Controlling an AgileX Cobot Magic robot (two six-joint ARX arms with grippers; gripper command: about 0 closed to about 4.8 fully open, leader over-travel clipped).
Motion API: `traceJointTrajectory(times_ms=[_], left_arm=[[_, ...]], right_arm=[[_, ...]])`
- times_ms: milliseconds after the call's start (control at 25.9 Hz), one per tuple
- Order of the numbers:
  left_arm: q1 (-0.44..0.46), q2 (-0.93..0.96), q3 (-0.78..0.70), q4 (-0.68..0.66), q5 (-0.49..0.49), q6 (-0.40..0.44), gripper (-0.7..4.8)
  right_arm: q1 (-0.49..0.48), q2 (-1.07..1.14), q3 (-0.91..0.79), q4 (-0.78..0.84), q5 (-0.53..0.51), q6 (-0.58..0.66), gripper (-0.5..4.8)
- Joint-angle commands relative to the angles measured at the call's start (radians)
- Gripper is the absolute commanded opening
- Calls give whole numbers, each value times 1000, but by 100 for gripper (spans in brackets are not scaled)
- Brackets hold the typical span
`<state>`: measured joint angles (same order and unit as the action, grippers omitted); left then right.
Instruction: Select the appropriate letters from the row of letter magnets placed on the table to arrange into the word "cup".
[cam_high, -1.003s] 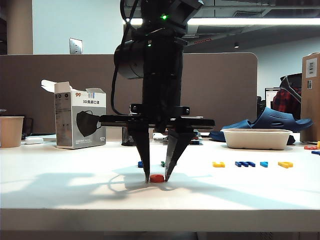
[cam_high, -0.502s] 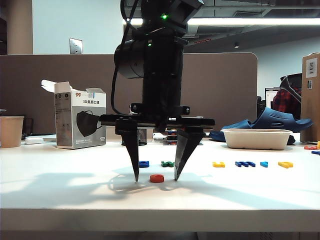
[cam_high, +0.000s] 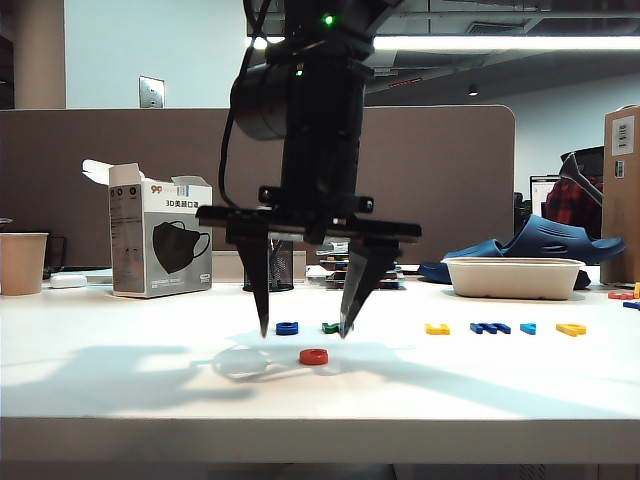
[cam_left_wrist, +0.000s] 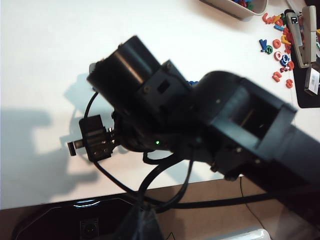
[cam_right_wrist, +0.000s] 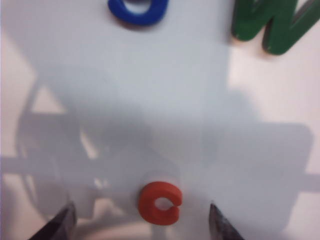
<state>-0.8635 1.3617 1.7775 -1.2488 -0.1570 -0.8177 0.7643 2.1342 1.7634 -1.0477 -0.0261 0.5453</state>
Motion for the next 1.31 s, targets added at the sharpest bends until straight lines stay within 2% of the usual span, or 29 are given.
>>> traceJointTrajectory(times_ms=[39, 347, 733, 1003, 1312], left_arm=[[-1, -3, 3, 9, 0, -2, -5], [-1, -3, 3, 9, 0, -2, -5], [-1, -3, 3, 9, 0, -2, -5], [-1, -3, 3, 10, 0, -2, -5], [-1, -3, 3, 10, 0, -2, -5]], right_arm=[[-11, -5, 40, -49, 7, -25, 338], [-75, -6, 185, -158, 35, -48, 338], [-187, -8, 198, -250, 59, -25, 338], [-220, -8, 196, -237, 92, 29, 338], [-250, -7, 195, -177, 91, 31, 338]])
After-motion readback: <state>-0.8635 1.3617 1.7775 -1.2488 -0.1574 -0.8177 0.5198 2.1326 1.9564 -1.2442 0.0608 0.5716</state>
